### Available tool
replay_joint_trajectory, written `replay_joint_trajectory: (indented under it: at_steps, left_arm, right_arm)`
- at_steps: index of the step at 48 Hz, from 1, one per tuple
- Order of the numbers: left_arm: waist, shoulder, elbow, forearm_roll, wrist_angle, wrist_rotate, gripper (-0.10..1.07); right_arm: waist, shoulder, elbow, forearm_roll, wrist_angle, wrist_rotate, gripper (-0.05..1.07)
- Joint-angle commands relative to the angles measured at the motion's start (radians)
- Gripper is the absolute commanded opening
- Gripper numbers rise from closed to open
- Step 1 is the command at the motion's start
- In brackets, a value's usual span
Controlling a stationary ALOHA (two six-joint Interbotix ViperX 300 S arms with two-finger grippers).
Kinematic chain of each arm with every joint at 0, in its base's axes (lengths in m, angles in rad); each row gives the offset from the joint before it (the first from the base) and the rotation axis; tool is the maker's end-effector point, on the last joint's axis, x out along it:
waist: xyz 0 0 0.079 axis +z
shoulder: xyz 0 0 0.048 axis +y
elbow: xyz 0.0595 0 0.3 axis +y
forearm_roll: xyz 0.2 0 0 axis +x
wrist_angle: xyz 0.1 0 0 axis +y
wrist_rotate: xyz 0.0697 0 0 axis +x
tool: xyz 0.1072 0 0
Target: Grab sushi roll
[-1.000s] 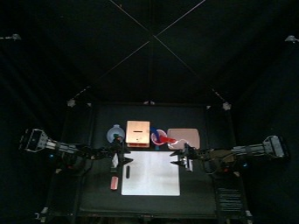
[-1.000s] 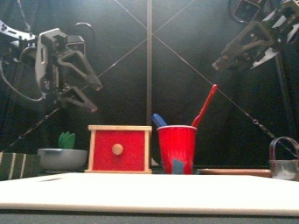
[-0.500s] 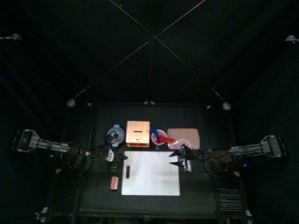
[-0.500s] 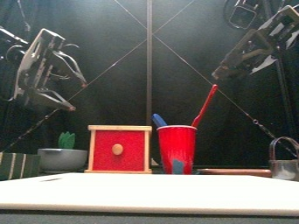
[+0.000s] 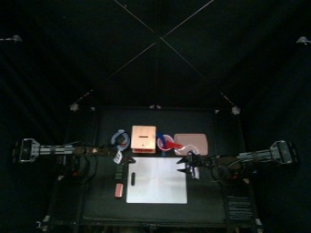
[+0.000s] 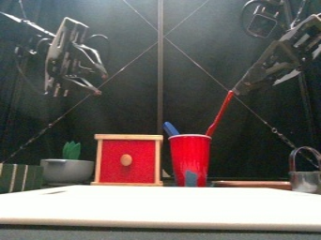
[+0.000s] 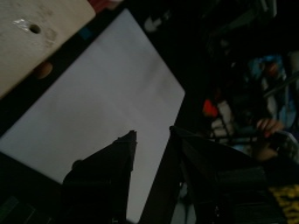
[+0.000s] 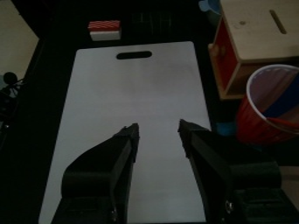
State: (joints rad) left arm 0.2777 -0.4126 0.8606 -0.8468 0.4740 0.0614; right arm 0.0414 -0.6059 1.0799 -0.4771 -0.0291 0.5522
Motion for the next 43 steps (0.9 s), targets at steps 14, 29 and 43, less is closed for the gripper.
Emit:
replay_joint_trajectory:
  at_steps: [14,29,43]
  left_arm:
    - [0.003,0.067,-0.081,0.588,0.331,-0.54,0.76]
    - [-0.216,0.012,-0.017,0.885,0.377,-1.154,0.79]
    - [-0.356,0.04,0.037,0.957,0.362,-1.46,0.89]
  right_arm:
    - [0.014,-0.003,0.003,0.032,-0.008,0.002,0.79]
    - [0.015,0.0,0.008,0.034,-0.008,-0.003,0.79]
    - [0.028,0.005,0.017,0.035,-0.008,-0.003,0.79]
